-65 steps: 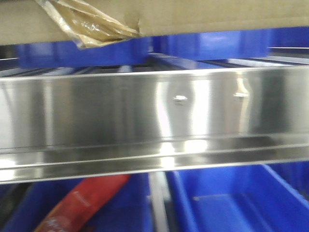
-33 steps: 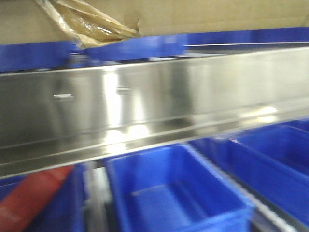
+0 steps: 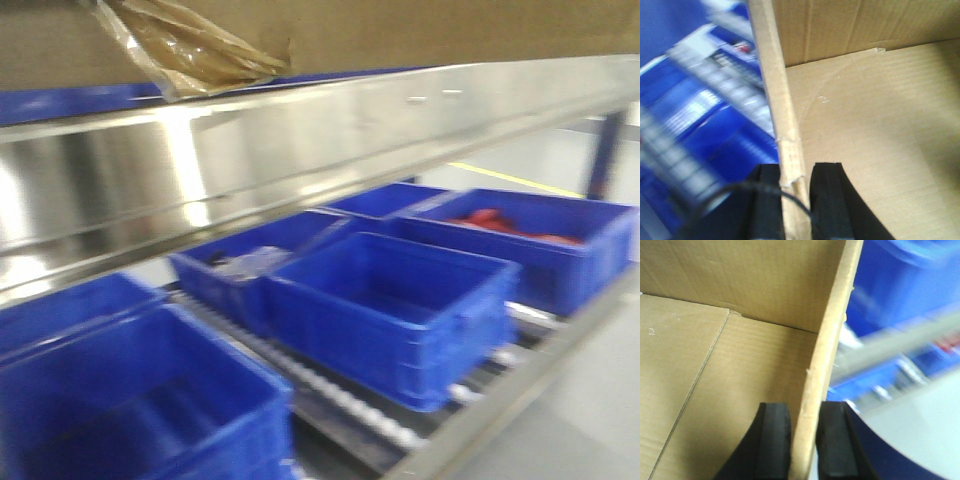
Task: Grab carton from right shelf to conveyor
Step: 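Hold the carton with both grippers while the base drives to the conveyor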
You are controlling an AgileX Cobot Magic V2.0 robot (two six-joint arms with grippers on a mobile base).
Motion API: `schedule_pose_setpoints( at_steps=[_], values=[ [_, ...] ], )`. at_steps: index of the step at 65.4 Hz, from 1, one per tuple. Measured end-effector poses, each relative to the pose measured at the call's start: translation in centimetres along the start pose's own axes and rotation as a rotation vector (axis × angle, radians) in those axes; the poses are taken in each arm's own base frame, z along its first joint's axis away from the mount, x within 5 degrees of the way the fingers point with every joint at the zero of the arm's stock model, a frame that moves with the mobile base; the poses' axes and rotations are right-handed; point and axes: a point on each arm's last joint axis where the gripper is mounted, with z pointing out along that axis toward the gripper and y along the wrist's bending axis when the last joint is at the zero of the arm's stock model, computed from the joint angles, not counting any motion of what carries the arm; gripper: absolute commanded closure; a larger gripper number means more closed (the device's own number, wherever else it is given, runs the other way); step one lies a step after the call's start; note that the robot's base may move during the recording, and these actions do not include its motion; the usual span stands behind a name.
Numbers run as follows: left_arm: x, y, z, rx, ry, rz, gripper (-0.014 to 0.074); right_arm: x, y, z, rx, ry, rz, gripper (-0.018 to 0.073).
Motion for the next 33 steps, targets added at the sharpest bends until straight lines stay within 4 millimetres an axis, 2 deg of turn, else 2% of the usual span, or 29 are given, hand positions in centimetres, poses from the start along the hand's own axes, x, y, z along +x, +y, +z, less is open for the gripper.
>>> schedule_pose_setpoints(
  at_steps=[33],
  values=[
    [0.0,0.0,0.0,0.0,0.0,-0.001,0.0615,0.0,0.0,0.0,0.0,0.0,0.0,0.0618]
  ],
)
